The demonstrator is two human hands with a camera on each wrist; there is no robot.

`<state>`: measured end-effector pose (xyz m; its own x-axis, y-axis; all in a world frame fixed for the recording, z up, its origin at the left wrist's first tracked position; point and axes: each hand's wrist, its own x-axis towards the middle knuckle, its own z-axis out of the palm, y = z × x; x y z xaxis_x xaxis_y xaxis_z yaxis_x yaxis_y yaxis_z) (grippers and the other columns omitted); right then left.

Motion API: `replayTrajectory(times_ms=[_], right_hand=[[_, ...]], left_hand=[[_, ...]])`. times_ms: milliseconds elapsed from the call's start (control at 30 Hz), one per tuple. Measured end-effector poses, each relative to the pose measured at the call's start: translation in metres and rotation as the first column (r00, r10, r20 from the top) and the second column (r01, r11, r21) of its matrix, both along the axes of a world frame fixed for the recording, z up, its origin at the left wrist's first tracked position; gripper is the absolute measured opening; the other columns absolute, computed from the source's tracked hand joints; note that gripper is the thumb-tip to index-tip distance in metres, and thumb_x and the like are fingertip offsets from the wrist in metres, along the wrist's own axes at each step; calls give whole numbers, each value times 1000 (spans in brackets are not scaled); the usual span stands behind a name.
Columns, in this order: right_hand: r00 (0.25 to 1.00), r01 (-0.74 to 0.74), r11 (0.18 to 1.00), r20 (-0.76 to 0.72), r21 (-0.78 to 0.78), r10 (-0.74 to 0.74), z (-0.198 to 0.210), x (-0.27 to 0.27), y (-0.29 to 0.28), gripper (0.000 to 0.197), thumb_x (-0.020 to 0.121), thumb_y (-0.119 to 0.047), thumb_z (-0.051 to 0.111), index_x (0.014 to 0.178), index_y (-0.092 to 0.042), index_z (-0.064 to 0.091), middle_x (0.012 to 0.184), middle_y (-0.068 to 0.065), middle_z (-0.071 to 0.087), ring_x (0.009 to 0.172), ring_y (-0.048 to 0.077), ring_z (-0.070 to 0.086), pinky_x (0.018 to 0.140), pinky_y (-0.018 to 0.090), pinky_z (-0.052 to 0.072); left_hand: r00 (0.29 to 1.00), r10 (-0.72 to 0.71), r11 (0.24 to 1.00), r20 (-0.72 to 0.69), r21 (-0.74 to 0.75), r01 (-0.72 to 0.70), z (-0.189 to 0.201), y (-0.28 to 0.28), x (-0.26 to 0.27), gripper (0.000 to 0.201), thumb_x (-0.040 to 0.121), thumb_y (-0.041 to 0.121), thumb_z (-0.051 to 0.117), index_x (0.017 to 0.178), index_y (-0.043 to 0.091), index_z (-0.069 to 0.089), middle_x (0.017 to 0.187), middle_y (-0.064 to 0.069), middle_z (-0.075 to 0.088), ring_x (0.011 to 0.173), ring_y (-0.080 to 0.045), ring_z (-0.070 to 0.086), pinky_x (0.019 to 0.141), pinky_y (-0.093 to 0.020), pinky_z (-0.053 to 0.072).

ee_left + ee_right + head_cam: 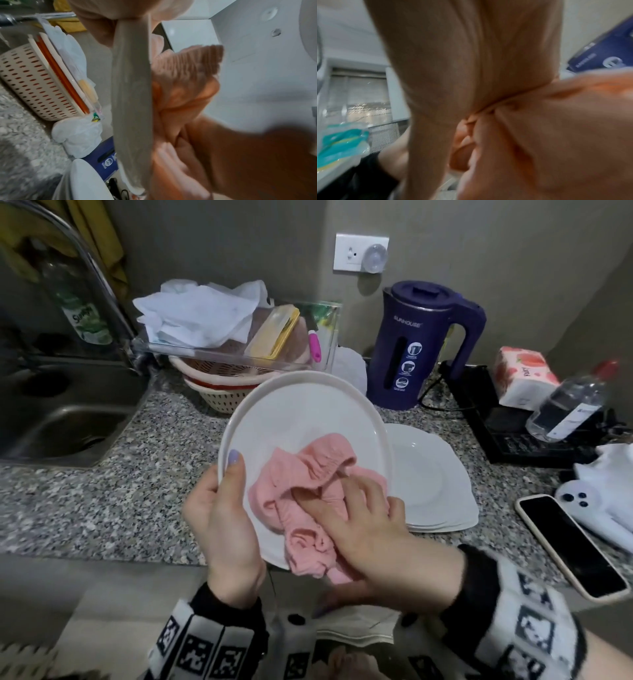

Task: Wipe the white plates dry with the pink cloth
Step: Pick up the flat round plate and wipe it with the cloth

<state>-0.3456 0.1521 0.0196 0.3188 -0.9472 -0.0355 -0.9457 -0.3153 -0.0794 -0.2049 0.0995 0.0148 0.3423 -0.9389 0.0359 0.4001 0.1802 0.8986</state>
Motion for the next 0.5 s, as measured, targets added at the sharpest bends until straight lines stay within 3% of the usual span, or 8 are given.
replayTrajectory(times_ms=[67,133,200,267,367,400,433,500], right_hand=[[995,-100,983,4,152,100,6,-14,-1,110,77,-37,74,129,-53,-22,141,2,-6,131,31,8,95,50,28],[985,-171,984,28,46,170,5,-27,-9,109,72,-17,75,138,-51,-5,136,4,11,115,27,27,83,40,33],[950,-178,973,283,147,131,9,-36,-14,83,74,-17,68,142,-37,24,120,7,36,102,21,41,84,39,41],[804,-88,985,594,147,-17,19,-41,-18,64,72,-15,62,133,-25,44,110,4,53,100,12,54,90,29,44],[379,255,967,922,-15,-85,33,-44,-21,38,85,-9,63,121,-4,52,100,9,65,88,5,64,84,27,51],[360,335,940,930,-57,-72,33,-40,-21,29,91,-14,62,114,1,55,98,15,65,86,8,65,81,28,52],[460,397,912,882,-106,-98,29,-34,-20,32,95,-25,57,110,3,58,101,19,63,89,10,64,83,28,49],[739,421,887,638,-190,-214,12,-18,-13,60,93,-46,39,128,3,43,122,24,48,115,24,46,101,37,38]], left_hand=[[1000,-12,999,-11,44,13,-4,0,1,23,97,7,53,77,7,64,59,9,70,57,-4,65,53,-19,52],[999,-30,996,-26,82,32,-6,-1,1,21,96,7,54,79,8,66,64,6,72,62,-8,67,57,-22,54],[999,-54,993,7,104,53,-9,-2,0,20,96,8,55,81,10,68,67,6,73,65,-11,68,60,-24,55],[997,-77,988,3,133,76,-12,0,1,19,96,8,55,84,10,69,70,4,74,66,-13,69,60,-26,56],[994,-106,976,-22,187,108,-12,4,0,17,96,13,55,91,10,71,81,-2,77,73,-19,72,63,-31,59],[993,-111,975,-24,192,114,-10,5,-1,17,97,14,55,93,10,71,85,-3,77,75,-19,73,65,-31,60],[993,-115,974,-29,194,119,-9,6,-2,17,97,15,55,92,11,71,84,-2,77,74,-18,73,64,-31,60],[991,-124,970,-40,205,130,-5,6,-5,18,97,14,55,87,11,69,76,1,76,69,-15,72,61,-28,58]])
